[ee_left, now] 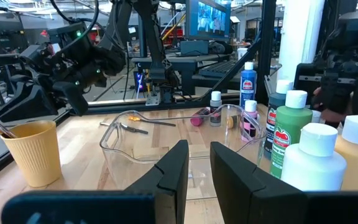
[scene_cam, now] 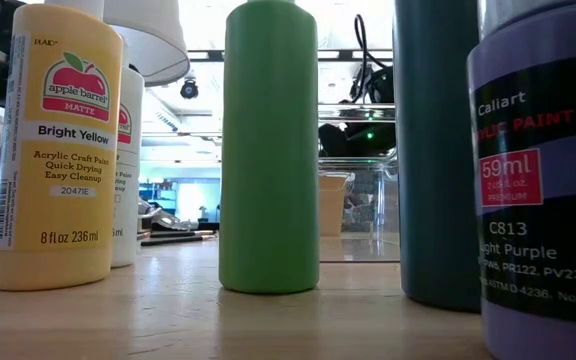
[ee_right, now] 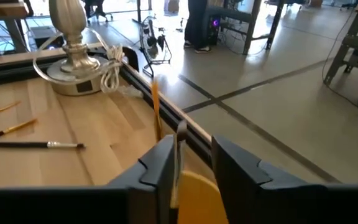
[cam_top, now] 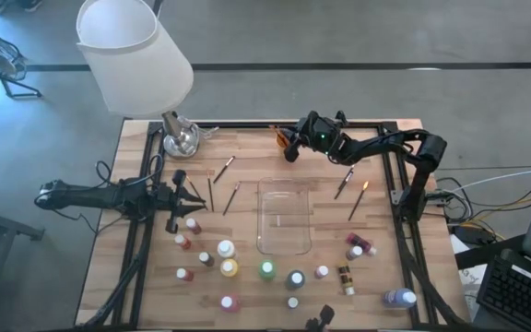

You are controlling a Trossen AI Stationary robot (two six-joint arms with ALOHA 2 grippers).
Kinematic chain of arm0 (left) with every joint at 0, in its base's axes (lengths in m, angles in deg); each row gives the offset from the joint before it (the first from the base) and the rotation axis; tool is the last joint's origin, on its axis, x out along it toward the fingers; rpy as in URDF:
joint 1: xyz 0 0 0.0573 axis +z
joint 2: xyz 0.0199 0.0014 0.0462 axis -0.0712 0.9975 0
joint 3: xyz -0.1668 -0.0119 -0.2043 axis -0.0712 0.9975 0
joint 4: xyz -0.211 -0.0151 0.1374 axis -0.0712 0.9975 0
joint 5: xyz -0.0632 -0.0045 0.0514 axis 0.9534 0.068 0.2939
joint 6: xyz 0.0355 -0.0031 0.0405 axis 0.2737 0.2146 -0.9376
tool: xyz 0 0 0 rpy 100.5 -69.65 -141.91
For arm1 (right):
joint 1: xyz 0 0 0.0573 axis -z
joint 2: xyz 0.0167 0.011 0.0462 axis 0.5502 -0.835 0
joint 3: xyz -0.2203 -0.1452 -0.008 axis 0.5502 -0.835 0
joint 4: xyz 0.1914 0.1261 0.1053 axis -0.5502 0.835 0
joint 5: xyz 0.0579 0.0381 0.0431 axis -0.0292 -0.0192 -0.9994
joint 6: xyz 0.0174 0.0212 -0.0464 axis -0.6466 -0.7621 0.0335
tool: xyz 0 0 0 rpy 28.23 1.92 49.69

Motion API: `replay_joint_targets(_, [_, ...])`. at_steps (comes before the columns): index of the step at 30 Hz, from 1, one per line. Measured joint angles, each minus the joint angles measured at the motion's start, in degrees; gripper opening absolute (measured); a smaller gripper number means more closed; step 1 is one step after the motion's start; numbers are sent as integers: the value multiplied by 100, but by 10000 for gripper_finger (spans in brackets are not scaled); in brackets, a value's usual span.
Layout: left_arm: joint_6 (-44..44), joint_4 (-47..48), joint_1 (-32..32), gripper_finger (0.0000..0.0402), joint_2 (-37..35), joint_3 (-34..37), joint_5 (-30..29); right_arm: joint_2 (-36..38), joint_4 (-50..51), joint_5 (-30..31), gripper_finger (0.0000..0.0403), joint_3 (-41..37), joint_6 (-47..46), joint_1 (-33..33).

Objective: Pick & Place Paint Supplies
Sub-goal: Put the silver paint brush into the yellow cup

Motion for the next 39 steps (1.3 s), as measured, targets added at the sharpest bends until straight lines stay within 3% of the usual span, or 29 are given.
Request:
replay_joint_targets(5, [0,-1,1,74,-2,0,-2,219,50,-4,144,95,153,-2])
replay_joint_targets(10, [0,0,2,74,0,0,-1,769,1007,3,165,333,304,9])
replay_joint_targets(16, [0,-2,0,74,-2,0,0,1509,3488,505,173,1075,262,8])
replay_joint_targets(22, [0,-1,0,74,4,0,-2,1916,6572,1075,169,2083,-430,9])
replay_joint_targets(25, [0,0,0,74,4,0,-1,2042,7624,1100,171,2394,-724,7])
replay_joint_targets(33, [0,-1,1,74,4,0,-1,2442,9336,1433,194,2196,-1852,9])
replay_joint_targets(39, [0,-1,1,74,4,0,-2,2852,9546,1536,203,1486,-2638,12])
